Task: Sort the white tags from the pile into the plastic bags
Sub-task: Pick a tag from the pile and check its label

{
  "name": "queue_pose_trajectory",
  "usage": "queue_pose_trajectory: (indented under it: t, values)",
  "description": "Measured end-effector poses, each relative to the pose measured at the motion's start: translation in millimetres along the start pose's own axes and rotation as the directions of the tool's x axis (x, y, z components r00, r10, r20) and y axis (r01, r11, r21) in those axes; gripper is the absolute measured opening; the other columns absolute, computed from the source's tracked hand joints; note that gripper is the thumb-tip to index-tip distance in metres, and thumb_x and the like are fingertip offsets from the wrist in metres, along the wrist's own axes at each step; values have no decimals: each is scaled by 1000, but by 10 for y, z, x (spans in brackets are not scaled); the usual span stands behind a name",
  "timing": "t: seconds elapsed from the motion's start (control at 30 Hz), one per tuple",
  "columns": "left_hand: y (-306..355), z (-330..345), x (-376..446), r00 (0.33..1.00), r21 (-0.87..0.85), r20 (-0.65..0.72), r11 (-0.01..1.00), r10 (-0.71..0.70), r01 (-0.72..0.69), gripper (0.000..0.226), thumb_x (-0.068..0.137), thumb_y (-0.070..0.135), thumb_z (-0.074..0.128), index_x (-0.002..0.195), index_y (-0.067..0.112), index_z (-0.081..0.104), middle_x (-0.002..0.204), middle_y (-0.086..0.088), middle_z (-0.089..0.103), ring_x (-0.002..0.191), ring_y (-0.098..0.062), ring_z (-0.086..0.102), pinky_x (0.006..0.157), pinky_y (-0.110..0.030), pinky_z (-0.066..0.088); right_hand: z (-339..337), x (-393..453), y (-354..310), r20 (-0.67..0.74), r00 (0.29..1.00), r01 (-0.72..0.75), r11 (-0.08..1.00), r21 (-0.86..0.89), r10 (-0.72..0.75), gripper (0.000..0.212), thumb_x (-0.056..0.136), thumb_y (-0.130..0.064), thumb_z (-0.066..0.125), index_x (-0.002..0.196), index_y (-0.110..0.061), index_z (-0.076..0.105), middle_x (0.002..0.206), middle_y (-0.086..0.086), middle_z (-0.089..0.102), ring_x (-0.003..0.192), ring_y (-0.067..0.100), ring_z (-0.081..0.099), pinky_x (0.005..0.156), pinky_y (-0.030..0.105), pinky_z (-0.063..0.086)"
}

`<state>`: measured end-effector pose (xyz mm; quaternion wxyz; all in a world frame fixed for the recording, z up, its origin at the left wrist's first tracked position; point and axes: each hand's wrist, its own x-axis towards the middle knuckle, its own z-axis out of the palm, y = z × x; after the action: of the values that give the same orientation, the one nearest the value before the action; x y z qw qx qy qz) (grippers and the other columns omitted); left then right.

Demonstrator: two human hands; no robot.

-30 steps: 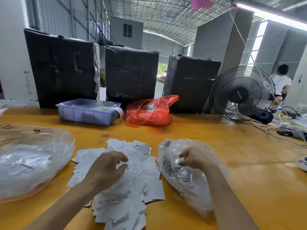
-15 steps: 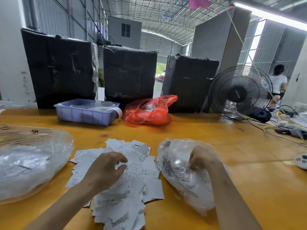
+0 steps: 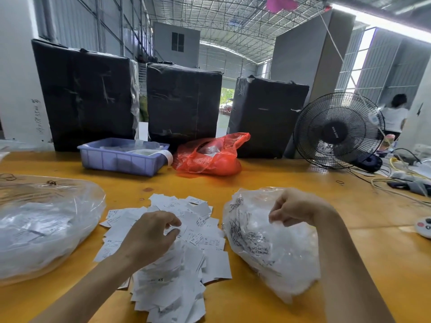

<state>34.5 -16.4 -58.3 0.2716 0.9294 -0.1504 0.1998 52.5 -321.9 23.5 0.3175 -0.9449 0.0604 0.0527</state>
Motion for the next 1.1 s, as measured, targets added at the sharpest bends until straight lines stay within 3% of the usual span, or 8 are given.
queue_pose_trajectory:
  t: [0.13, 0.33, 0.43, 0.57, 0.63, 0.77, 0.9, 1.1]
  values:
    - [-3, -9, 6, 1000, -13, -11, 1000, 4, -4, 17, 85, 19, 66, 102, 19, 71, 98, 6, 69, 86, -6, 59, 75, -18, 48, 15, 9, -91, 11, 1000, 29, 1000, 7, -29, 9, 89, -12, 64, 82, -7, 68, 76, 3, 75, 73, 11, 70, 66, 25, 54]
    - [-4, -4, -4, 1000, -24, -6, 1000, 6, -6, 16, 85, 20, 67, 101, 20, 71, 96, 6, 69, 85, -6, 59, 75, -20, 49, 173, 70, 46, 92, 987, -105, 960, -259, 132, 11, 83, -7, 70, 93, -7, 69, 83, 5, 72, 70, 13, 66, 63, 25, 54]
    - [-10, -12, 1, 1000, -27, -12, 1000, 7, -7, 15, 85, 20, 67, 100, 20, 71, 95, 7, 69, 85, -6, 59, 75, -21, 50, 125, 112, 94, -26, 993, -117, 974, -194, 114, 3, 79, 0, 71, 79, -3, 71, 77, 13, 73, 63, 16, 68, 56, 23, 54]
    - [-5, -8, -3, 1000, -34, -13, 999, 9, -9, 15, 85, 20, 68, 99, 19, 71, 95, 7, 69, 85, -6, 60, 75, -22, 50, 92, 142, 21, -135, 989, -72, 997, -32, 67, 11, 80, 2, 70, 70, -2, 68, 66, 14, 71, 58, 18, 70, 53, 26, 57]
    - [-5, -9, -2, 1000, -36, -14, 999, 10, -10, 15, 85, 20, 68, 100, 19, 71, 95, 7, 69, 86, -6, 60, 75, -21, 50, 106, 139, -18, -126, 990, -73, 997, -33, 68, 6, 82, -3, 70, 79, 2, 69, 73, 16, 72, 64, 20, 71, 61, 32, 60]
    - [-8, -6, -7, 1000, -31, -9, 999, 13, -13, 16, 85, 20, 67, 100, 20, 71, 95, 7, 69, 86, -5, 60, 75, -20, 49, 279, 107, 17, 9, 987, -150, 936, -320, 162, 39, 78, -19, 76, 107, 4, 65, 102, 12, 69, 94, 23, 65, 87, 34, 54]
    - [-12, -12, 1, 1000, -49, -11, 999, 18, -18, 16, 84, 18, 68, 100, 19, 72, 95, 7, 70, 85, -5, 61, 75, -20, 50, 339, 135, 71, 12, 989, -138, 945, -295, 148, 12, 80, -8, 73, 87, 0, 69, 78, 10, 62, 66, 20, 55, 65, 25, 47]
    - [-17, -13, -1, 1000, -50, -10, 999, 14, -14, 15, 84, 19, 69, 98, 19, 72, 95, 7, 70, 85, -4, 61, 74, -18, 49, 246, 152, 41, -77, 993, -100, 977, -187, 87, 14, 86, -1, 62, 74, 5, 68, 67, 16, 66, 58, 23, 62, 59, 30, 56]
